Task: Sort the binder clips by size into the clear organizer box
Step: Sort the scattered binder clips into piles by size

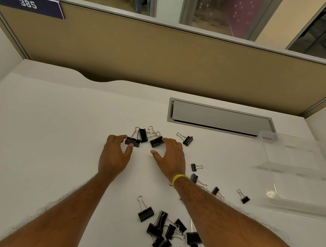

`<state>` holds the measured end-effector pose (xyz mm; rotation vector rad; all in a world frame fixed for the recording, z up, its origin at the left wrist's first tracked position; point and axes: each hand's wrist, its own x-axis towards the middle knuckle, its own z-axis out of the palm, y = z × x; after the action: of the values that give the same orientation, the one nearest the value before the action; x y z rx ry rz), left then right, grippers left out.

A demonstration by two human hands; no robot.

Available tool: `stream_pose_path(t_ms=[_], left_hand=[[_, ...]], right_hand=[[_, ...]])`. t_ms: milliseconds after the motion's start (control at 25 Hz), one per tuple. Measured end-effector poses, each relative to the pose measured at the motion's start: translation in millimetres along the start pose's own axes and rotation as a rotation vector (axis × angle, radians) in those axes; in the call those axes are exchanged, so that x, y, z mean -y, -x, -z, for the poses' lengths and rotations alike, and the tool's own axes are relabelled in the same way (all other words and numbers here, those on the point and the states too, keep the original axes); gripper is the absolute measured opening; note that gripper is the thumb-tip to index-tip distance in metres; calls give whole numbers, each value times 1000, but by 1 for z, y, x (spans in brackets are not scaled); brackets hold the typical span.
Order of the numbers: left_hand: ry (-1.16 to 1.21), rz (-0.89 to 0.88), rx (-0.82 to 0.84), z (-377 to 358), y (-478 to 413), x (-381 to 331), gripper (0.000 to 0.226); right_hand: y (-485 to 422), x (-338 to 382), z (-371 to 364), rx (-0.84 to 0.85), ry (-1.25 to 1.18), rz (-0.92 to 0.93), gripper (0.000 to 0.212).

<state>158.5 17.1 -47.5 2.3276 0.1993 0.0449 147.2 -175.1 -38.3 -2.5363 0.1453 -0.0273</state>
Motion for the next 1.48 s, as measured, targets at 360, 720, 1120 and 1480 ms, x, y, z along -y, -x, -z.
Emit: stream_pose_path(t_ms=[360, 720, 1120, 1480], left_hand=[[-153, -260, 107, -4, 69, -4, 37], [-208, -286, 217, 5, 131, 3, 35], [-221, -285, 213, 14, 180, 19, 30], [-187, -300, 185, 16, 191, 22, 28]], right_hand=[[64, -29, 44, 25, 35, 60, 50], [143, -45, 59, 269, 13, 94, 29], [185, -20, 40, 332, 324, 395, 49], [193, -12, 31, 273, 335, 395, 19]])
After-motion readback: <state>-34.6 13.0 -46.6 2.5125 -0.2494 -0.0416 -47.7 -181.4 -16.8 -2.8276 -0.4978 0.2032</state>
